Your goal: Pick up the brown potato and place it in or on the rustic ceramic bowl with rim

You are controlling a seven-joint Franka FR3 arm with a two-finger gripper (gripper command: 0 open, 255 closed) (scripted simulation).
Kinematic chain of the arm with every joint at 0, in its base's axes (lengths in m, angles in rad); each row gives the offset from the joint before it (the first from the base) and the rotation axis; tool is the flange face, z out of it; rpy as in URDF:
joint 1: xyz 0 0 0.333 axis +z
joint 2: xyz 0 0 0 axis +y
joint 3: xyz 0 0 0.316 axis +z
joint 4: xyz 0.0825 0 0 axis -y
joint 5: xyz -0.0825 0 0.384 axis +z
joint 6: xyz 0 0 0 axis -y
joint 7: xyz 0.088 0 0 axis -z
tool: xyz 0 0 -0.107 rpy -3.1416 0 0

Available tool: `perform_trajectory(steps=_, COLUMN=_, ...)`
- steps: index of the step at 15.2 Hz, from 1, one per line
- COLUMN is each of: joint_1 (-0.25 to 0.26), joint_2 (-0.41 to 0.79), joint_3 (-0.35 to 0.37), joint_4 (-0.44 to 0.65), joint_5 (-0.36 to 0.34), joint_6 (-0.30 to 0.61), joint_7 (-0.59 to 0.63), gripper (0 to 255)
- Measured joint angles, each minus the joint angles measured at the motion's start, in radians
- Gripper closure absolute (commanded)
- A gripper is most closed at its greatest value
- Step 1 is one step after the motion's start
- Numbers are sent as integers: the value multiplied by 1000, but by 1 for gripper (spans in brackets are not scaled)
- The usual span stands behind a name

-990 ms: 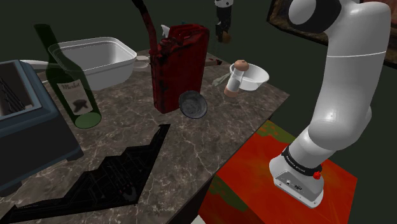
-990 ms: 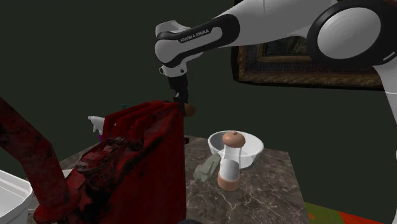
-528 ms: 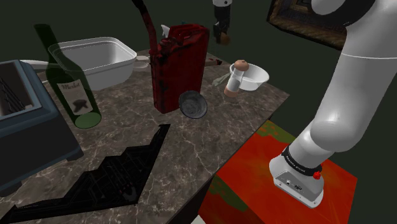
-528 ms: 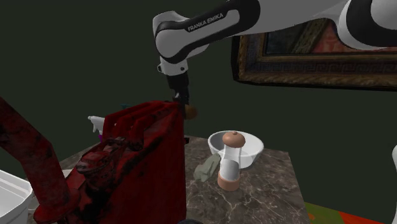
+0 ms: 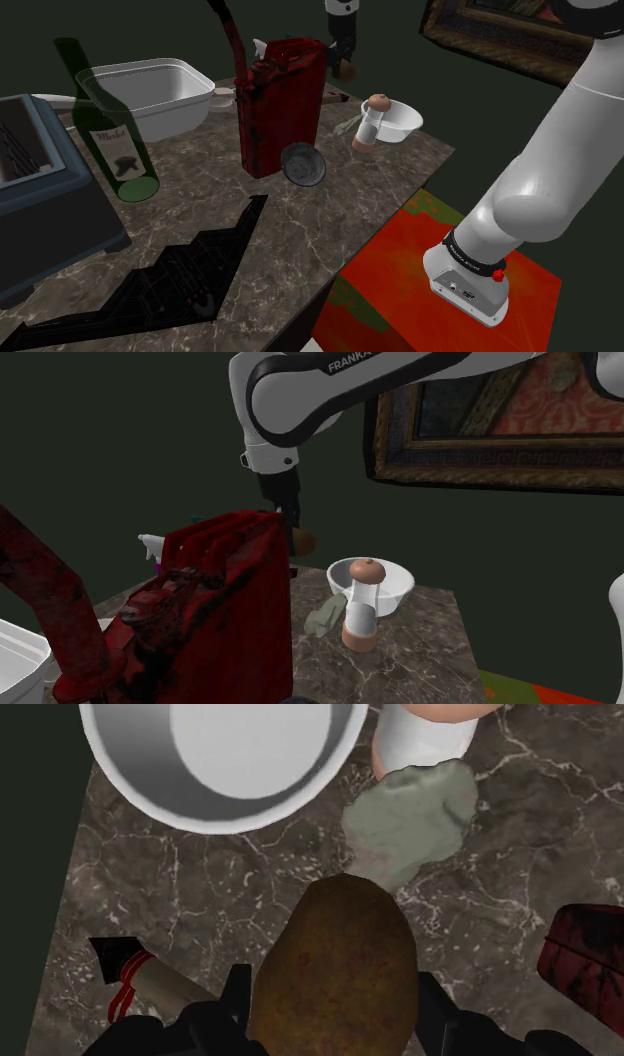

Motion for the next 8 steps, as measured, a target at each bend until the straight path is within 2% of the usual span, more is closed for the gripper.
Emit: perform_trajectory(steps=8, joint_1=84, joint_2=-144, joint_3=76, joint_4=-161, joint_5=3, joint_6=-11, joint_7=169, gripper=255)
